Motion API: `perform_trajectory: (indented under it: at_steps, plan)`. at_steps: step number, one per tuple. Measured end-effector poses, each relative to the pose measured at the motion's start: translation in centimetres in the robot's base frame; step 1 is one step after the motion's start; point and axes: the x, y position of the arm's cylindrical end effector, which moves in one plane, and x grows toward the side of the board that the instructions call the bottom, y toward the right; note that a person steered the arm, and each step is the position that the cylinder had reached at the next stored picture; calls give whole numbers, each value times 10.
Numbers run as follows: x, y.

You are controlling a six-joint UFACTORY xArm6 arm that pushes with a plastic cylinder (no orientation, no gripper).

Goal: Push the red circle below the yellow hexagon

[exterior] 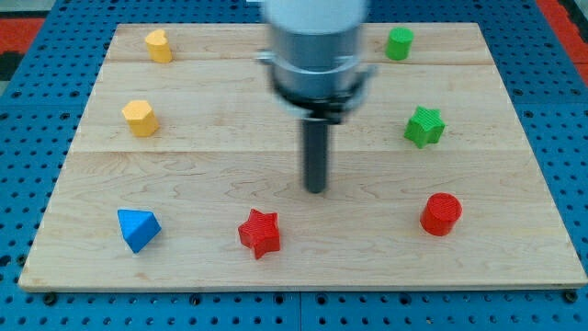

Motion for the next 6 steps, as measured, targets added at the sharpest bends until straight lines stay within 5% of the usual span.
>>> perform_trajectory:
  at_steps: [2, 4, 6]
  plan:
    - [-22, 113]
    - [22, 246]
    - [44, 234]
